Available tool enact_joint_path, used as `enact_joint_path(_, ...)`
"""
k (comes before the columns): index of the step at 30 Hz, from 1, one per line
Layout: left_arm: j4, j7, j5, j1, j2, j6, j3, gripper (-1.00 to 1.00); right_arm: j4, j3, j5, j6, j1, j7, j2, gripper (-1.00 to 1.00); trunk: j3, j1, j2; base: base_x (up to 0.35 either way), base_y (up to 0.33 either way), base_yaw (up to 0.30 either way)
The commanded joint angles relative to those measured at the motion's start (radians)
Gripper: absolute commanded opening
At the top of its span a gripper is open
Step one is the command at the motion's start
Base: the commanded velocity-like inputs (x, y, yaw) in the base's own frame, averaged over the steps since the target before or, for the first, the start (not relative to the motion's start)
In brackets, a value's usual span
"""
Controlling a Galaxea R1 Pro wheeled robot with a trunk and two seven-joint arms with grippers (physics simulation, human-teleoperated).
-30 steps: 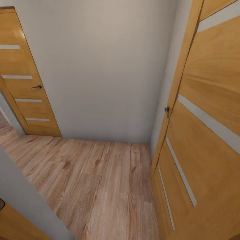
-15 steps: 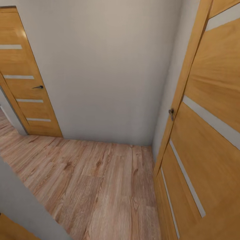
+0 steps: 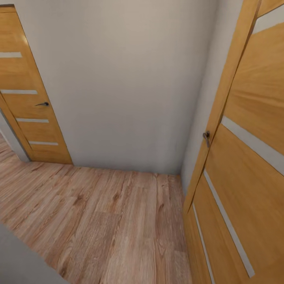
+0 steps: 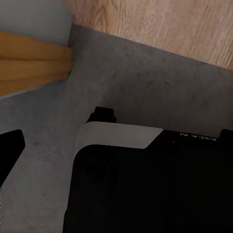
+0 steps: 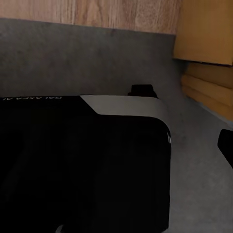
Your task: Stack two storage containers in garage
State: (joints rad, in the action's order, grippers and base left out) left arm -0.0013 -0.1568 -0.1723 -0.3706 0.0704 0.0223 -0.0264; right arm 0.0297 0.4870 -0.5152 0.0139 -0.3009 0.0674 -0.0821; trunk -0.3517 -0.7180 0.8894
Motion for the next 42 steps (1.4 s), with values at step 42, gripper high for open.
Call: enact_joint_path(42, 0.000, -0.003, -0.009, -0.001, -0.001, 0.001, -0.003, 1.00, 0.003, 0.008, -0.007, 0.001, -0.001, 0.002, -0.001, 1.00, -0.001, 0.000, 0.001, 0.163, 0.009, 0.004)
